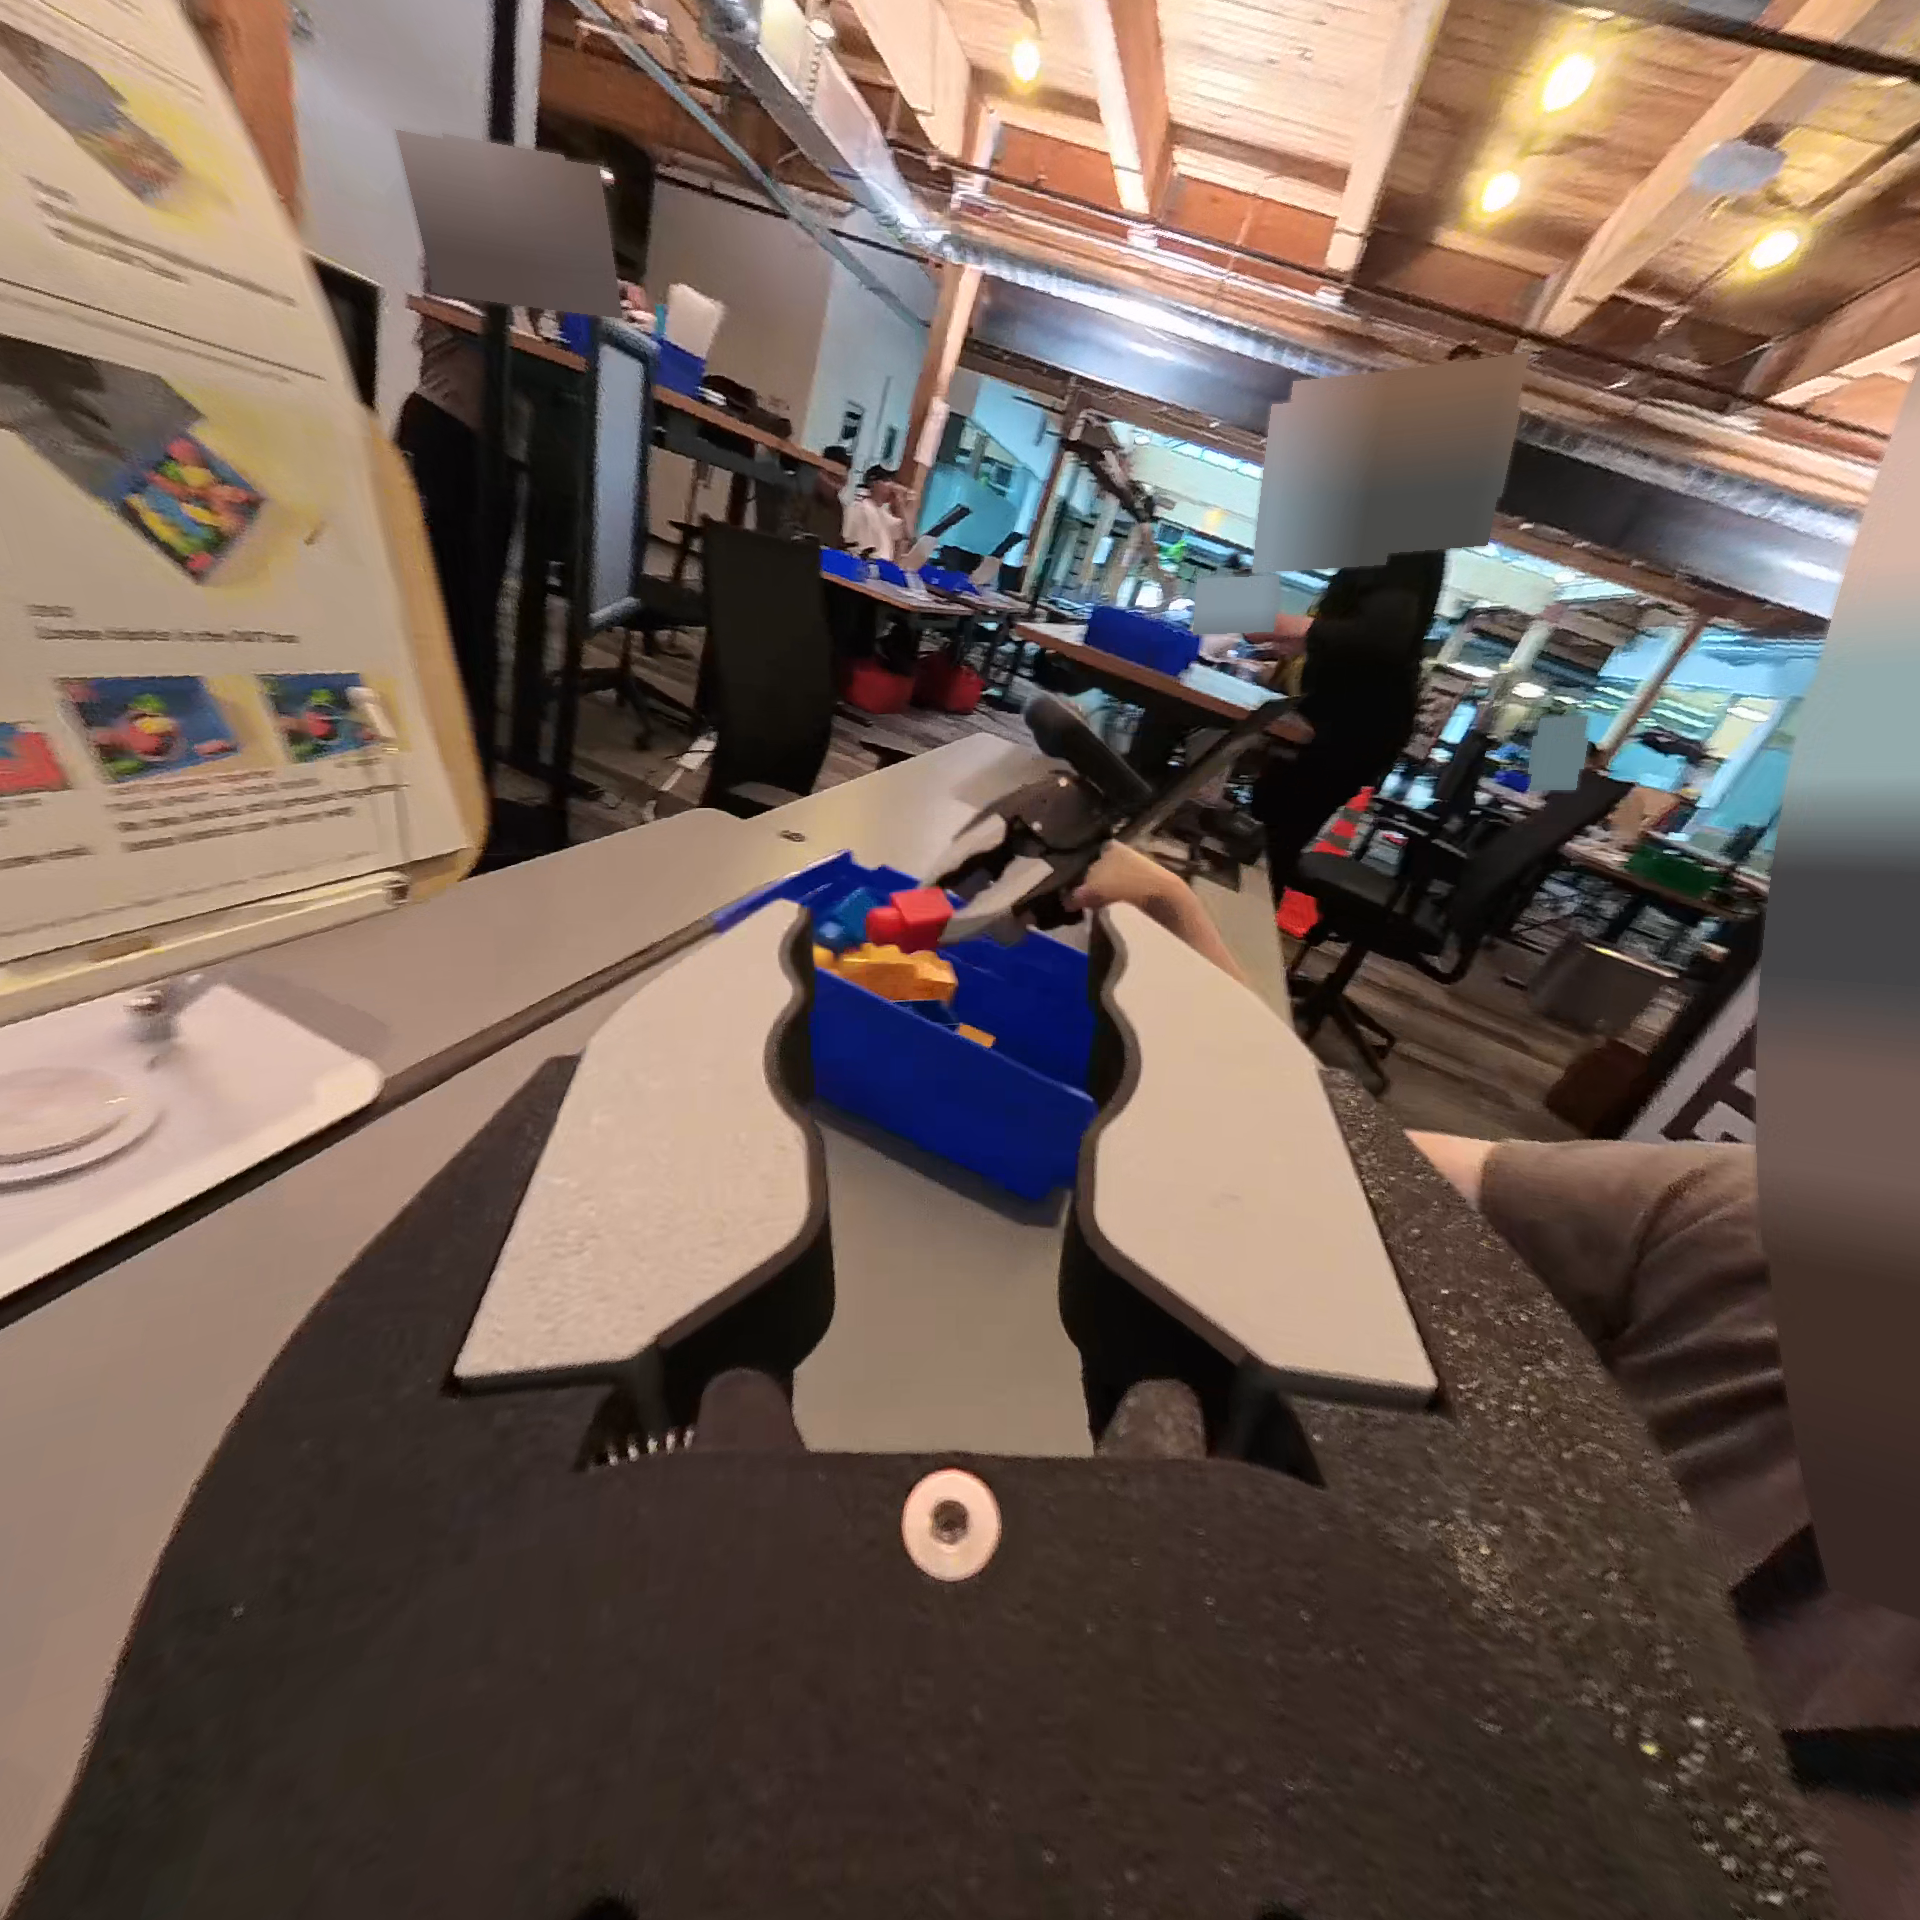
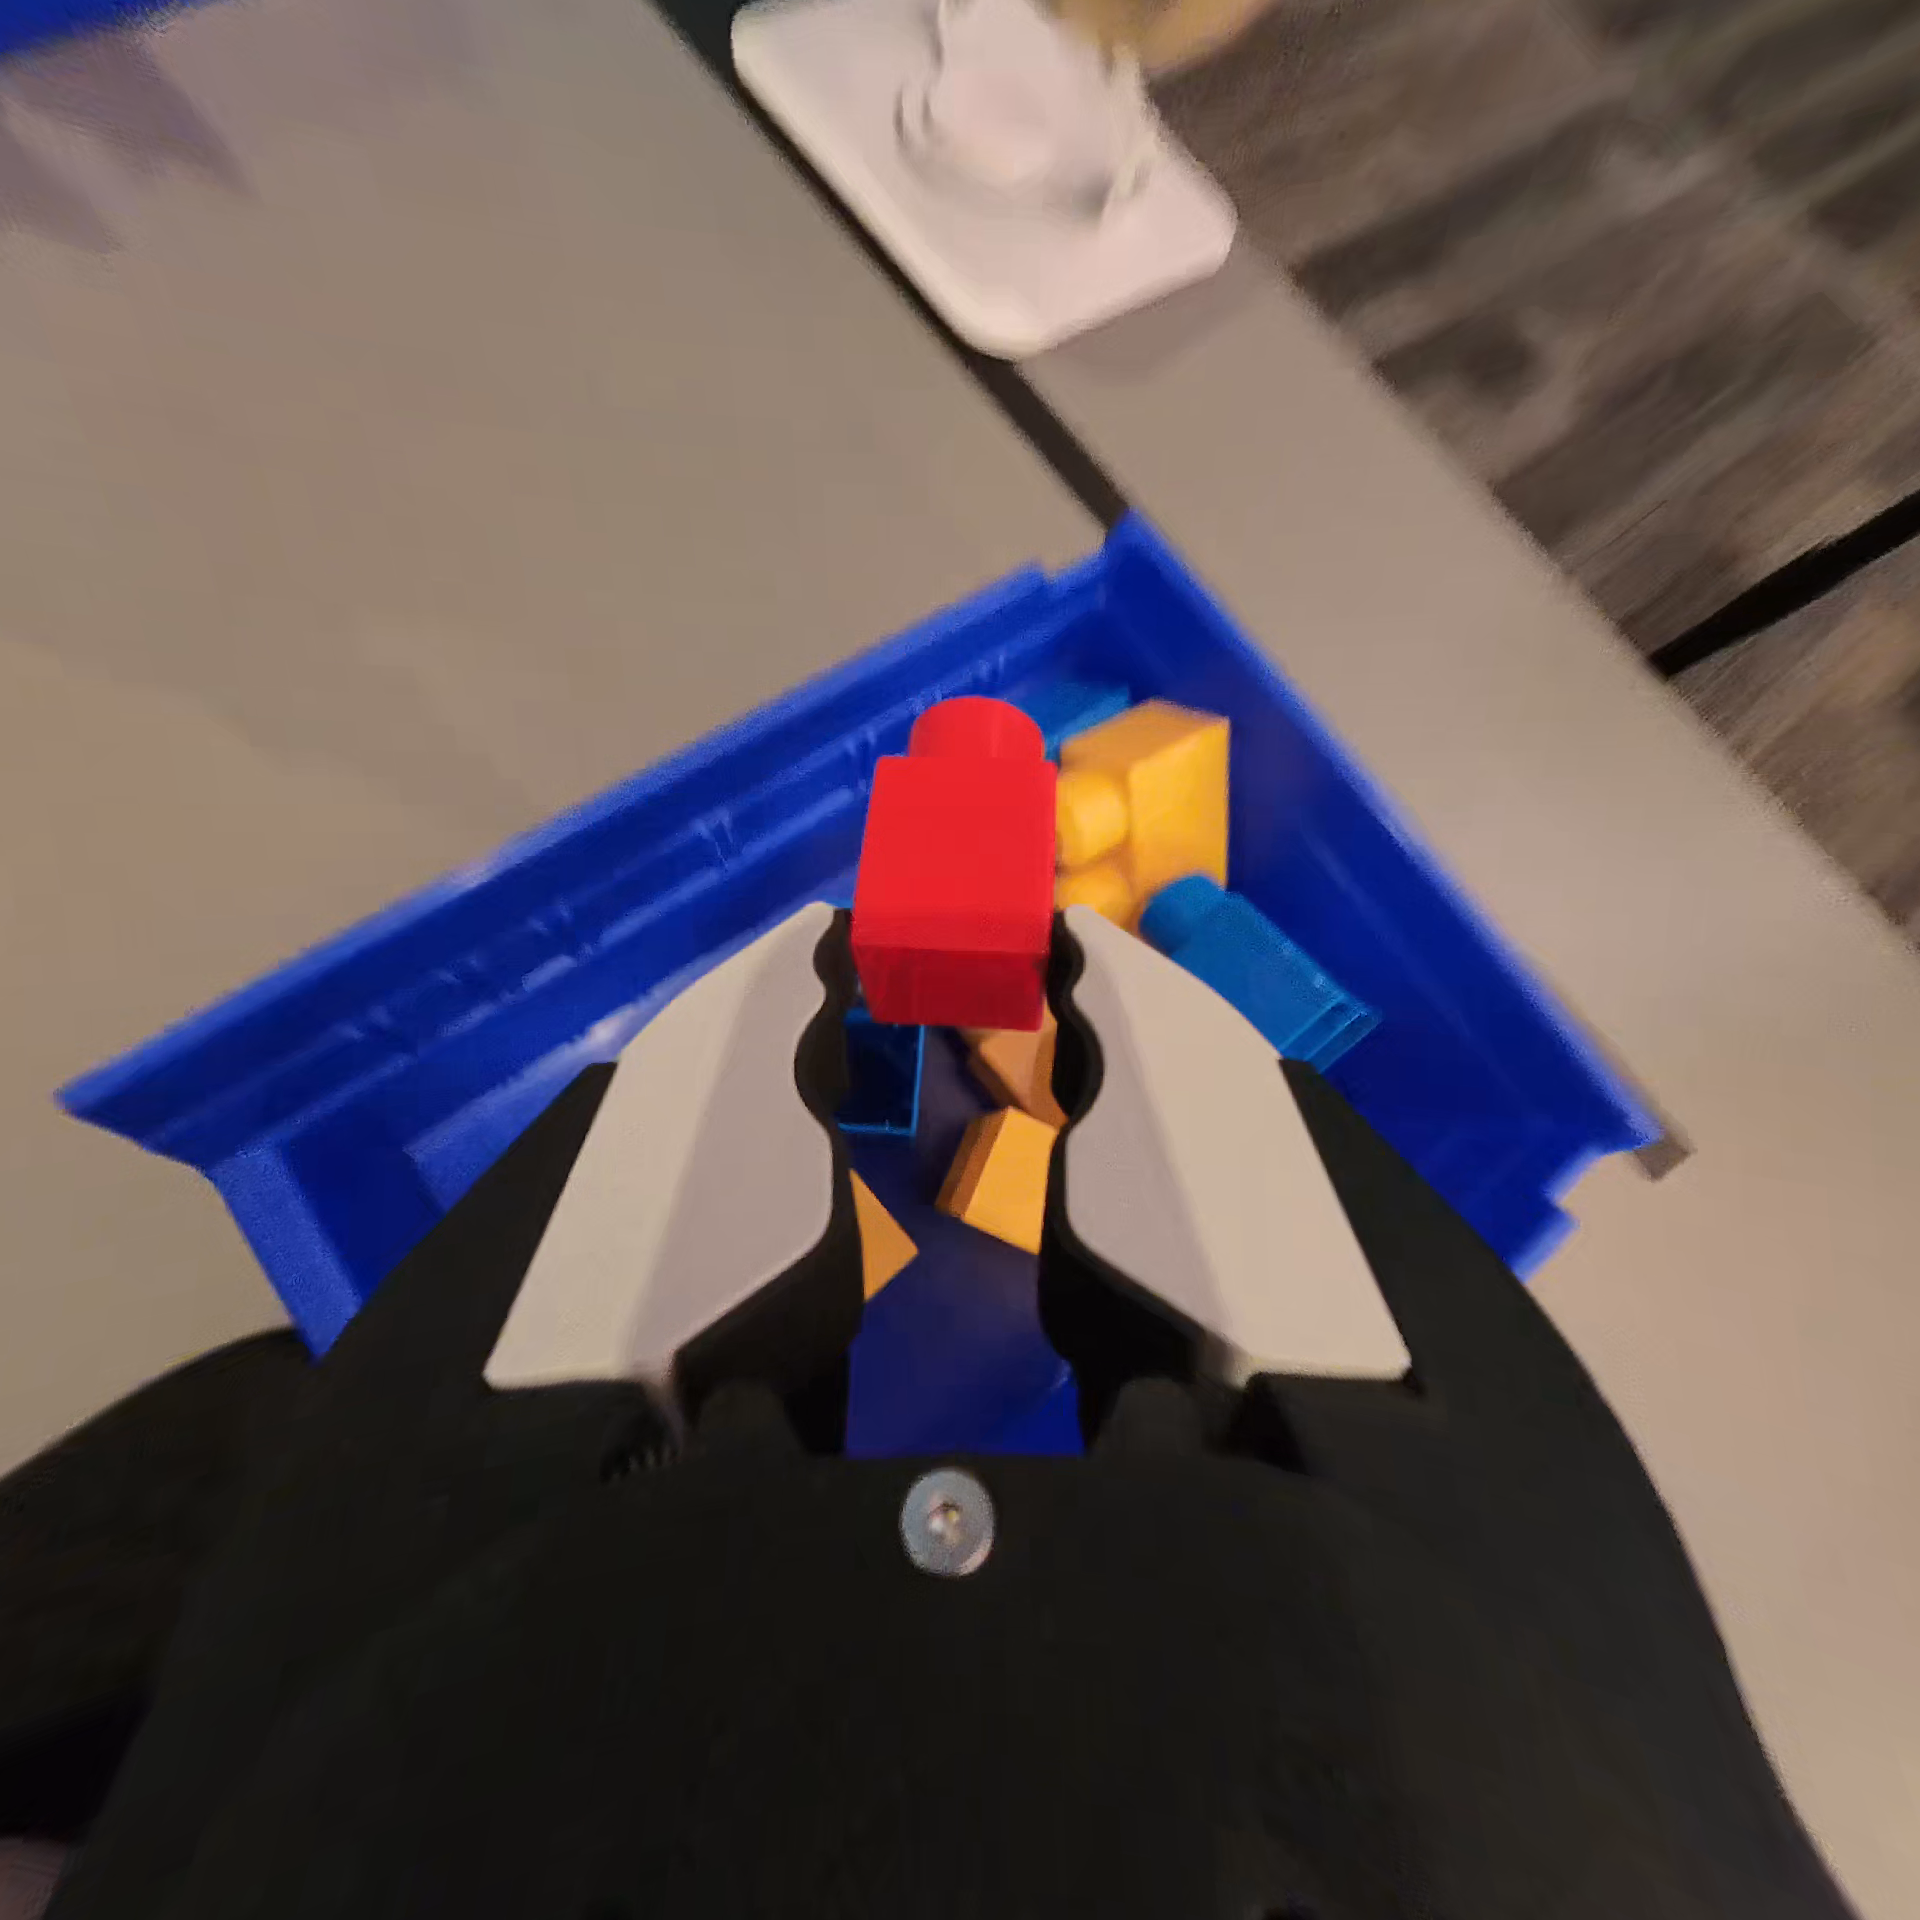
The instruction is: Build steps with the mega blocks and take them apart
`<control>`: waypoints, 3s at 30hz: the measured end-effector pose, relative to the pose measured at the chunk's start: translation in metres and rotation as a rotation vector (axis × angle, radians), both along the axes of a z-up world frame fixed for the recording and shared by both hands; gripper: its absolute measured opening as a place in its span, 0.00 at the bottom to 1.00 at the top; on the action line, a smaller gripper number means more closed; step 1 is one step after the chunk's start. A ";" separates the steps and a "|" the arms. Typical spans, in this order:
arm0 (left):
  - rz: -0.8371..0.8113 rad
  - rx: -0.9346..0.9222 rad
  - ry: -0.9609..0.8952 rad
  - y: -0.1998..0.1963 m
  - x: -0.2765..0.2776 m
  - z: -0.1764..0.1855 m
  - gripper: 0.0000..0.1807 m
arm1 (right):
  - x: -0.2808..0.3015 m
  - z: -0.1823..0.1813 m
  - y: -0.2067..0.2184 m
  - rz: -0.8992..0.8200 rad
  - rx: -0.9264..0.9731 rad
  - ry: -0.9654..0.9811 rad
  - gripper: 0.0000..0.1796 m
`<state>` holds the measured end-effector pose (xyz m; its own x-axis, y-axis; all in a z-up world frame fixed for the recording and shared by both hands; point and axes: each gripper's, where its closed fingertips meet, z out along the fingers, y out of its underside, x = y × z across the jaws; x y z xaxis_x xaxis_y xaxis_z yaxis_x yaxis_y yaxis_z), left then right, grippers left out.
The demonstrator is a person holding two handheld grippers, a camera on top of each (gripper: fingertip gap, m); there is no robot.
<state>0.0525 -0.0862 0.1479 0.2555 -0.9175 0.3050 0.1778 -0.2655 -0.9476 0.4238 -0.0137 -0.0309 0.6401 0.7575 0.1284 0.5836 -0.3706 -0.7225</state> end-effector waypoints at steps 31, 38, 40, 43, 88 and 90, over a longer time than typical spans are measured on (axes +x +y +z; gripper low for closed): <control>0.728 -0.139 1.005 0.149 -0.204 -0.191 0.21 | -0.025 0.003 0.015 -0.032 0.134 -0.241 0.30; 0.433 0.021 0.259 0.076 -0.098 -0.038 0.20 | -0.116 0.080 0.007 0.043 0.525 -0.083 0.31; 0.226 -0.020 0.097 0.049 -0.043 -0.022 0.20 | -0.170 0.103 -0.015 0.128 0.662 0.047 0.37; 0.033 -0.108 -0.041 0.023 0.020 -0.022 0.20 | -0.233 0.117 -0.055 0.234 0.805 0.189 0.42; -0.236 0.024 -0.015 -0.027 0.068 -0.028 0.20 | 0.051 0.000 0.020 -0.357 -0.101 0.014 0.31; -0.246 -0.054 -0.023 -0.022 0.075 -0.038 0.20 | 0.023 0.041 0.021 -0.286 0.099 0.025 0.32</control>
<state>0.1277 -0.1086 0.1097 0.0185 -0.9335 0.3580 0.1234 -0.3532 -0.9274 0.4465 0.0073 0.0103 0.8294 0.5308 0.1743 0.4474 -0.4440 -0.7764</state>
